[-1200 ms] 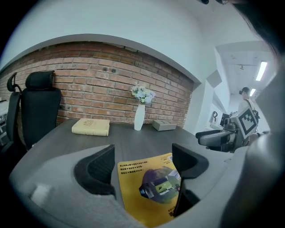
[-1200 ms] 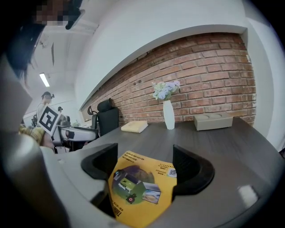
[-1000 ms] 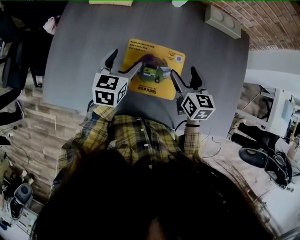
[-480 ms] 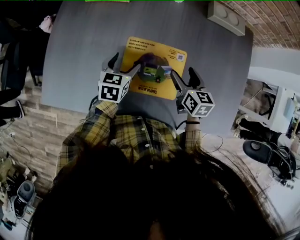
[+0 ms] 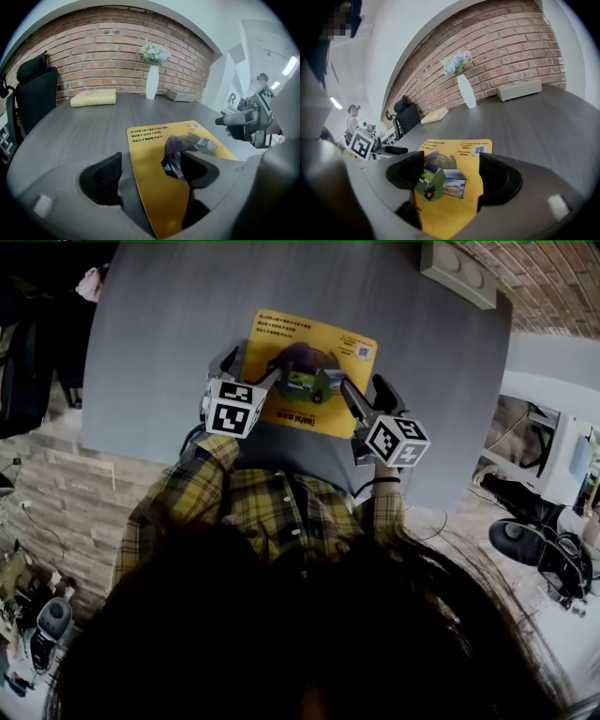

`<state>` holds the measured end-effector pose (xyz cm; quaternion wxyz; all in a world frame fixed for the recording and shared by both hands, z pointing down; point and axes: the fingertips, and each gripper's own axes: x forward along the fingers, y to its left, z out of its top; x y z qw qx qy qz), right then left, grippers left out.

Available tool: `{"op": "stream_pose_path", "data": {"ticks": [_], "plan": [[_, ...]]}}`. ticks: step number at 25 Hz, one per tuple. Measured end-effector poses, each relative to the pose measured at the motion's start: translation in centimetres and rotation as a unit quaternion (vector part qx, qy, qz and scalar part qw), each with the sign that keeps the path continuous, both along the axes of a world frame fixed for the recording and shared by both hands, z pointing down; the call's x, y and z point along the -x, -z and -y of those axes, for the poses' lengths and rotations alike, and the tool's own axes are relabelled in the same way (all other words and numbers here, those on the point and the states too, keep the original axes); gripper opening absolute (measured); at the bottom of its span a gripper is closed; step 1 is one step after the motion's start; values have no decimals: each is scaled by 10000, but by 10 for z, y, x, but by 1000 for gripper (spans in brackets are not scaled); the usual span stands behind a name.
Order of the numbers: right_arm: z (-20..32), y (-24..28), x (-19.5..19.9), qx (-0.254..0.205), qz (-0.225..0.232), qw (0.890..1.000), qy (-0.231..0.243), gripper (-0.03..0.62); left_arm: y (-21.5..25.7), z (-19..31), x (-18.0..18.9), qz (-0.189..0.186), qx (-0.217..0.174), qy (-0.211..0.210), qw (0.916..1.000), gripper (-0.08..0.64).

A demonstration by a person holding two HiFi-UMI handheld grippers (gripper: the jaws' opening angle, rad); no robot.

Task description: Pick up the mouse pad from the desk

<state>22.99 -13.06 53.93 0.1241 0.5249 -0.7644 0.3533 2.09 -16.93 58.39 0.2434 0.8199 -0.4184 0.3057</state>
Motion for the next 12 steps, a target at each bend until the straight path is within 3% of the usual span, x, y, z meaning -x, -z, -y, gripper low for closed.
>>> {"op": "stream_pose_path", "data": {"ticks": [12], "plan": [[-6,-13,-5,136,442,9989,-90,364,-25,-5,1,271,191,-28,9994,390]]}}
